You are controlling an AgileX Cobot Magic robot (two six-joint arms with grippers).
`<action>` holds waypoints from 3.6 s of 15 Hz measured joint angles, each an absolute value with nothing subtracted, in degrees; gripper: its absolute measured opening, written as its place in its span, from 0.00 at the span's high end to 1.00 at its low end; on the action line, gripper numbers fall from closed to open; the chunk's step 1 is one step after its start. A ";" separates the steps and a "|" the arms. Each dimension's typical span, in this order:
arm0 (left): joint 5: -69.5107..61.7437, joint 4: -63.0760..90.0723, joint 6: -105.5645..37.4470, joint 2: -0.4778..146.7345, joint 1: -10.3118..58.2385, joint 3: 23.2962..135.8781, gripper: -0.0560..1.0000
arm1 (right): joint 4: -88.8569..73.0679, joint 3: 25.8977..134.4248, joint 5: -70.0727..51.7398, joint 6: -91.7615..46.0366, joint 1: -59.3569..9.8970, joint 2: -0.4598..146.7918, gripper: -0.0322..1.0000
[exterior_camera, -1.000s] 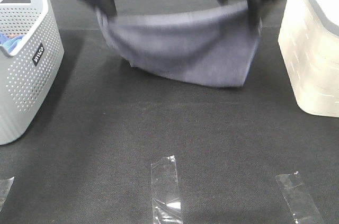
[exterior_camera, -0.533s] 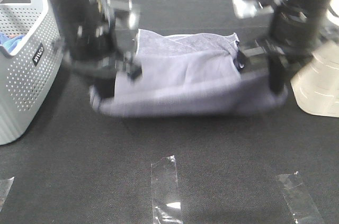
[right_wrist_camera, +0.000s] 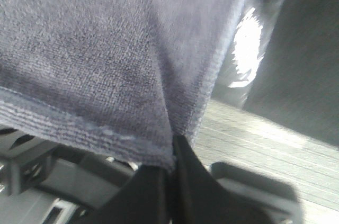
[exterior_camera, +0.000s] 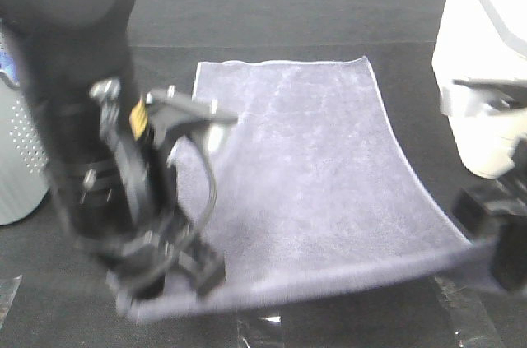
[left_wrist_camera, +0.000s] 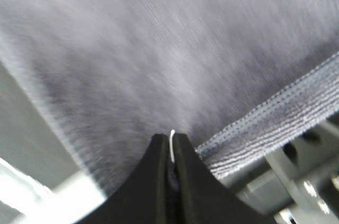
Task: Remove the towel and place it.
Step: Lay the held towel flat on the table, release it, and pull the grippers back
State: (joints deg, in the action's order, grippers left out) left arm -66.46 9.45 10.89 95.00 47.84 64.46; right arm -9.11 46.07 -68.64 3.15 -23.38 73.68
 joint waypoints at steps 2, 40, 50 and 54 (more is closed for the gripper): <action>-65.72 9.74 13.69 93.74 51.11 61.65 0.94 | -10.71 43.20 -68.64 3.15 -23.38 70.47 0.97; -41.71 -9.45 20.57 97.98 31.40 71.96 0.34 | 1.78 68.98 -55.18 4.18 -23.32 89.67 0.34; -41.65 -7.62 16.62 127.54 21.83 104.79 0.34 | 7.05 104.16 -57.87 4.18 -23.32 118.54 0.34; -45.26 -7.39 16.50 138.71 21.66 121.07 0.34 | 7.22 107.95 -59.64 4.18 -22.23 123.64 0.34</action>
